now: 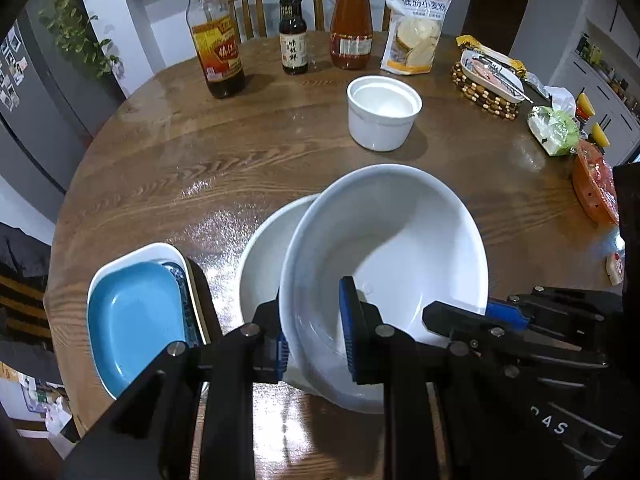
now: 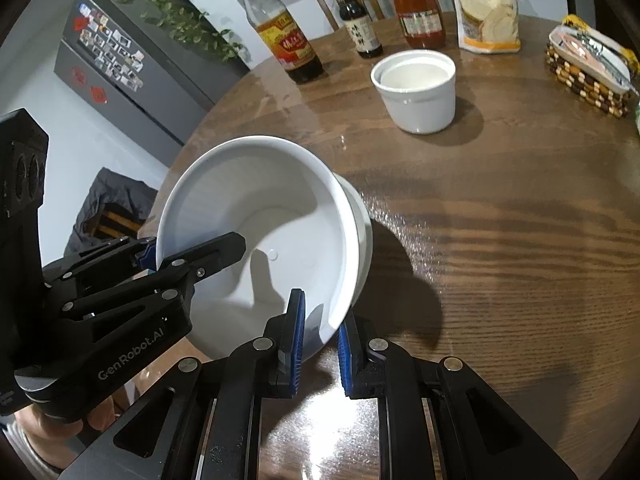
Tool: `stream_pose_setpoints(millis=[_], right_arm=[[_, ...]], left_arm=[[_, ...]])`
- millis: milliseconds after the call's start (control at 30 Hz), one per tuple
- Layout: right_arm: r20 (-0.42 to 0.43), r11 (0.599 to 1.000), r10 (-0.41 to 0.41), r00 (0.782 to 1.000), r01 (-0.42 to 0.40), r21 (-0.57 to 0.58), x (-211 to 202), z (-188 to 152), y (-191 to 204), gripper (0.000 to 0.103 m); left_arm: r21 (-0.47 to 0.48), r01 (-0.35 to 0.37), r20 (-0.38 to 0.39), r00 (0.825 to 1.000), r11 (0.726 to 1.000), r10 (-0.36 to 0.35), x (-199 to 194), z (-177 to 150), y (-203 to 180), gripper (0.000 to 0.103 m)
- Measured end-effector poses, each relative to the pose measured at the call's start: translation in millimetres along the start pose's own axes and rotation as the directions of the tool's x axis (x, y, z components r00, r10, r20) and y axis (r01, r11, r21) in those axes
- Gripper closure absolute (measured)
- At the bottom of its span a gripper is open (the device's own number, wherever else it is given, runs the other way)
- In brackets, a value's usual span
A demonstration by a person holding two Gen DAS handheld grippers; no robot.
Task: Organize plates and bowls
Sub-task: 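Lower the medium bowl into the large bowl and open the left tool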
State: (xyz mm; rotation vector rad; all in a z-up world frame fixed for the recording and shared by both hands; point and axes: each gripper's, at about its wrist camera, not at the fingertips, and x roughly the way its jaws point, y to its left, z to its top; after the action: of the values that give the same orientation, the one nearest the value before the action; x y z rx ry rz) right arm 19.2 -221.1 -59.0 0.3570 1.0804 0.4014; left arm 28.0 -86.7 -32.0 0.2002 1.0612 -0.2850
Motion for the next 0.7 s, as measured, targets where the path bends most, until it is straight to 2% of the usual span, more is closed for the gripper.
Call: stream_pose_setpoints(millis=[433,700], right_arm=[[-0.036,1.000,0.004,0.999,-0.004,-0.006,8.8,3.6,5.1,0.086],[-0.064,0.999,-0.037,0.997,0.035,-0.042,22.3,8.1,13.3,0.086]], left_arm=[[-0.031,0.003,-0.032,0.999,1.000,-0.004,8.3,-1.7,10.3,0.082],[-0.061,-0.007,-0.072,0.997,0.998,0.003,23.9,-5.3,21.8,0.082]])
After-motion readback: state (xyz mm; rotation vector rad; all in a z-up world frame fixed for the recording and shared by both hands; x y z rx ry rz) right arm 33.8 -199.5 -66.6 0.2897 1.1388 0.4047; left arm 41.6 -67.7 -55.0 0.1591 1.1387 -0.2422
